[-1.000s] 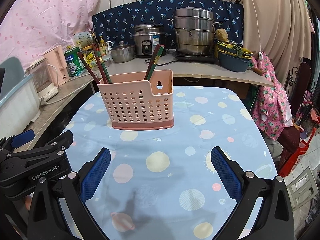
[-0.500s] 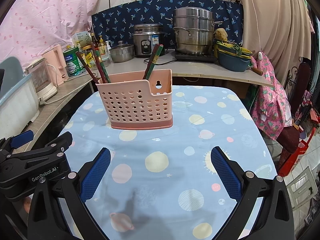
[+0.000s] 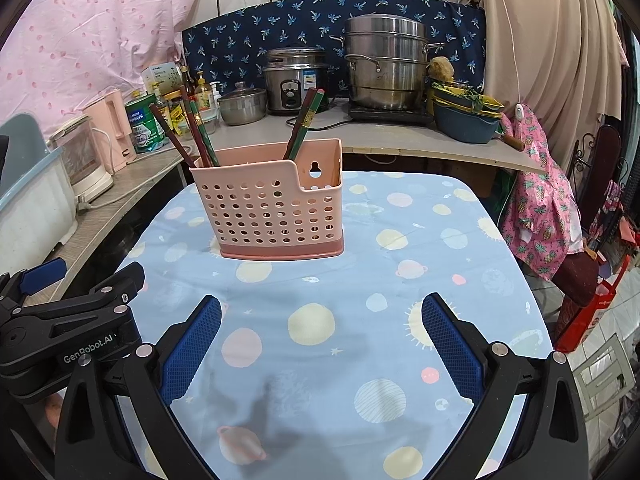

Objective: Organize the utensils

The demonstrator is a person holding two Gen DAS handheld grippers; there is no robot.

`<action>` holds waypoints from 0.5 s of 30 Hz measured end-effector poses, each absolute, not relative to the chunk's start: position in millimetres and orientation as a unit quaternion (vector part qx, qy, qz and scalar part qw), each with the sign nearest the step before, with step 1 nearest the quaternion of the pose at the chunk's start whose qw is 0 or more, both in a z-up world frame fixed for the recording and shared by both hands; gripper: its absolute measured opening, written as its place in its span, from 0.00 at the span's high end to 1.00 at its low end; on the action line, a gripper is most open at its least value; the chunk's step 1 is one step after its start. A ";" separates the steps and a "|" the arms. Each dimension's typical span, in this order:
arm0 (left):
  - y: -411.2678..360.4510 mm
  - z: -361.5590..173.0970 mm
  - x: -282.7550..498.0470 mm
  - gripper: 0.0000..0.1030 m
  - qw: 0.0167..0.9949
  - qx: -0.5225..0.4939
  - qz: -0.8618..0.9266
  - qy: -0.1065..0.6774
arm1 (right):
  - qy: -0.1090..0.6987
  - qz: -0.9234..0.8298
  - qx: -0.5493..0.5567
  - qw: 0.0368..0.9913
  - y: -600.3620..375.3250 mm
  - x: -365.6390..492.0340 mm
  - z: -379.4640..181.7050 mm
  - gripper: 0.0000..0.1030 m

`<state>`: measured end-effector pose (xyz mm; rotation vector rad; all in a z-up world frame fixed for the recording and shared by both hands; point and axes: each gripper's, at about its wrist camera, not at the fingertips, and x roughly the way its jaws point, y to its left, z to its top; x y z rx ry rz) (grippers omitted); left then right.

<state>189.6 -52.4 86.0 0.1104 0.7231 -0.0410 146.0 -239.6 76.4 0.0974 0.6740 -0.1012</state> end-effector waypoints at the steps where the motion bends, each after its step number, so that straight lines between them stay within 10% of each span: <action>1: -53.1 86.4 190.1 0.07 0.934 0.055 -0.021 0.353 | 0.330 -0.050 0.048 0.941 -239.3 145.6 76.4 0.06; 15: -53.9 85.2 197.3 0.07 0.932 0.051 -0.020 0.359 | 0.332 -0.053 0.045 0.941 -245.3 149.8 74.2 0.06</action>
